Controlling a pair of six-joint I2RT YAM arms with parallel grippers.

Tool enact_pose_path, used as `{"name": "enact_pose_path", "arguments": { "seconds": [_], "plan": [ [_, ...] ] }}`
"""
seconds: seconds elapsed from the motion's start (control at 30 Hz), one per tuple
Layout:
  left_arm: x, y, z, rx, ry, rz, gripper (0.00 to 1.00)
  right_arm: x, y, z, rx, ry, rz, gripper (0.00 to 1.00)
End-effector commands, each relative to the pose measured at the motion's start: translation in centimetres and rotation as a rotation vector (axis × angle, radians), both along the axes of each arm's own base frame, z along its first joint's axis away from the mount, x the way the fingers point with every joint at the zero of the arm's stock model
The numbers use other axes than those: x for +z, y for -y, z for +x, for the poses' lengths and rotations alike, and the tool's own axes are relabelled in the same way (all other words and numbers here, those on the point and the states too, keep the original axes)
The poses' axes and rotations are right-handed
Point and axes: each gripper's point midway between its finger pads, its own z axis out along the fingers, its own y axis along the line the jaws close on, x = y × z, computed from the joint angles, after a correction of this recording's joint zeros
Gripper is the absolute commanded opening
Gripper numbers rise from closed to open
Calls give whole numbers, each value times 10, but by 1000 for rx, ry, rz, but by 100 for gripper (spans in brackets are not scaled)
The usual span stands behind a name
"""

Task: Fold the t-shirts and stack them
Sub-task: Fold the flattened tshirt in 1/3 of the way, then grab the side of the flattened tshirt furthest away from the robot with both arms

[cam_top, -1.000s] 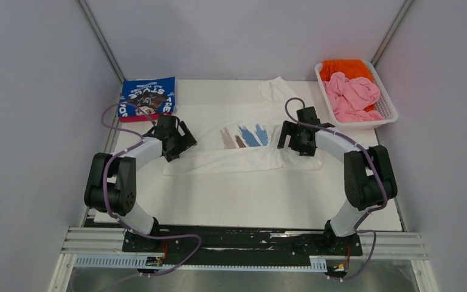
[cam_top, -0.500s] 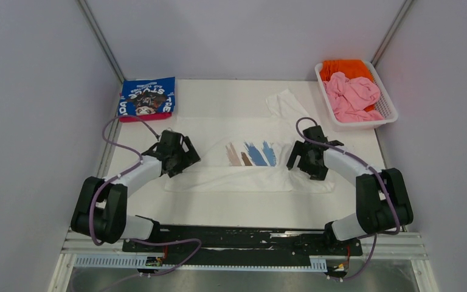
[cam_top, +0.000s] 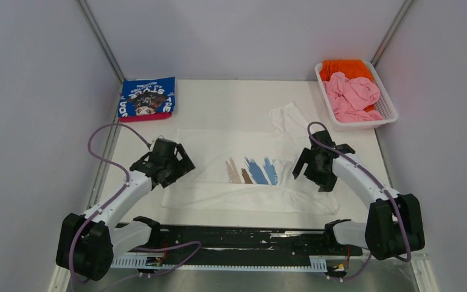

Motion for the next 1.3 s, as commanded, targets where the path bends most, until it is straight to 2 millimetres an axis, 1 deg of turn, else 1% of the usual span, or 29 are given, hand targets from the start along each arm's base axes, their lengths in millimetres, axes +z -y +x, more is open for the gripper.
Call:
{"name": "enact_pose_path", "arguments": {
  "seconds": [0.0,0.03,0.07,0.1,0.13,0.17,0.2,0.23,0.27,0.3,0.33,0.37,0.4,0.43,0.47,0.5,0.53,0.57,0.6,0.63,0.77,0.87,0.93,0.97,1.0,1.03,1.1,1.13,1.27],
  "plan": [
    [46,-11,42,50,105,83,100,72,-4,68,48,325,-1,100],
    [49,-17,47,52,106,117,100,85,-7,79,56,381,6,100],
    [58,-18,59,59,116,128,100,96,-9,90,67,434,12,100],
    [61,-25,67,68,120,152,100,106,-10,101,71,478,12,100],
    [66,-27,79,75,121,161,100,113,-11,112,76,513,10,100],
    [59,-35,88,87,101,182,100,119,-12,122,85,541,5,100],
    [67,-37,101,91,119,184,100,123,-14,132,96,562,0,100],
    [57,-44,111,91,91,204,100,128,-15,142,106,578,-7,100],
    [66,-46,125,95,109,207,100,129,-16,151,117,581,-16,100],
    [51,-52,132,90,63,231,100,134,-16,161,121,593,-26,100],
    [61,-53,148,92,88,236,100,133,-16,168,127,593,-34,100],
    [46,-56,155,75,44,261,99,132,-17,175,135,594,-40,100],
    [57,-55,171,76,71,266,98,130,-18,181,143,591,-44,100],
    [40,-57,177,57,21,290,96,128,-18,186,150,590,-49,100],
    [50,-59,192,66,45,305,95,125,-18,191,153,586,-55,100],
    [44,-59,203,60,17,325,93,123,-17,195,154,581,-64,100],
    [40,-62,208,63,4,347,92,119,-15,198,155,573,-73,100],
    [32,-63,217,56,-25,364,90,116,-14,201,155,567,-80,100],
    [27,-66,220,58,-38,381,90,112,-12,203,153,557,-88,100],
    [18,-66,226,48,-61,392,87,109,-11,204,155,549,-95,100],
    [-6,-59,240,11,-94,381,81,94,-7,206,155,518,-111,100],
    [-20,-58,242,6,-121,379,74,89,-4,206,154,504,-116,100],
    [-25,-57,241,5,-131,379,70,87,-3,206,153,499,-121,100],
    [-27,-57,239,6,-139,378,69,86,-3,206,152,499,-122,100],
    [-28,-58,237,9,-147,377,65,86,-2,206,151,498,-124,100],
    [-30,-58,234,10,-159,375,64,86,-1,206,149,499,-124,100],
    [-33,-56,224,11,-186,365,61,87,0,207,147,502,-126,100],
    [-31,-55,221,14,-189,360,59,87,0,206,145,502,-126,100],
    [-40,-49,203,1,-220,332,53,86,-1,206,141,500,-120,100]
  ]
}}
